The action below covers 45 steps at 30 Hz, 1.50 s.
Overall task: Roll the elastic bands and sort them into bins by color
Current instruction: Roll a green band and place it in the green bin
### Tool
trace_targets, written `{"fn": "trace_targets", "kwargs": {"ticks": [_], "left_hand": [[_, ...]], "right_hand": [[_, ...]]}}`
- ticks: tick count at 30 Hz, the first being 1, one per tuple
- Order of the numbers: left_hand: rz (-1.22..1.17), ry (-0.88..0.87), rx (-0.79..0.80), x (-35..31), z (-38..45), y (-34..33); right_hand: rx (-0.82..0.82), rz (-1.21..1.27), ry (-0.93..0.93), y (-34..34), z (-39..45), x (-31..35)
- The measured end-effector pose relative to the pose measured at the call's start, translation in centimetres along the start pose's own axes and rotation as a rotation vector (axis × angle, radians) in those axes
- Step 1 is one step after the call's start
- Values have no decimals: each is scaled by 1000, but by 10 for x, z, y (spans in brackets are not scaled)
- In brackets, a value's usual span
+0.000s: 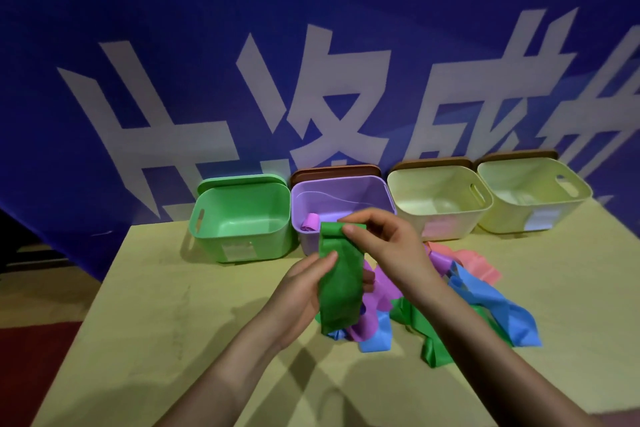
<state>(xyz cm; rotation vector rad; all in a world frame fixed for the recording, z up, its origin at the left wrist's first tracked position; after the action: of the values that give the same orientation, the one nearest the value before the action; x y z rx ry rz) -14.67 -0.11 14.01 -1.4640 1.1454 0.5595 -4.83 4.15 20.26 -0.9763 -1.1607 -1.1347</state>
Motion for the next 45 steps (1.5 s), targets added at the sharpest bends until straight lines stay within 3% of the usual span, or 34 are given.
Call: {"fn": "trace_targets", "kwargs": {"ticks": [8, 12, 17, 21, 24, 30, 39, 42, 45], "left_hand": [[105, -59, -195, 1, 21, -4], [192, -115, -271, -8, 34, -11], [234, -190, -362, -25, 50, -15], [283, -238, -309, -31, 66, -34], [264, -252, -356, -25, 75, -32], [447, -293, -333, -19, 83, -40], [922, -502, -176, -39, 64, -40], [824, -529, -192, -44, 49, -35], [513, -428, -291, -41, 37, -20]], "right_hand": [[-102, -173, 126, 33, 4, -2], [-22, -367, 288, 40, 13, 10], [106, -273, 286, 51, 36, 7], [124, -241, 255, 64, 51, 3], [202, -234, 235, 68, 55, -1], [183, -141, -2, 88, 51, -31], [218, -355, 167, 66, 33, -17], [210, -418, 266, 52, 28, -3], [173, -365, 268, 38, 27, 0]]}}
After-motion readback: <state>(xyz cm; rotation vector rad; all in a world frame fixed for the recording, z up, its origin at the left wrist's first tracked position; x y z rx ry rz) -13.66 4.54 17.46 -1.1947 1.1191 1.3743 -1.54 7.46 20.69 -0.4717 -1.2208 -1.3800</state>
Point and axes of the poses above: each hand's wrist, its own z-axis towards the middle knuckle, its own y-axis out of the back of the hand, x = y × z, the point moved 10 cm from there along z, towards the middle knuckle
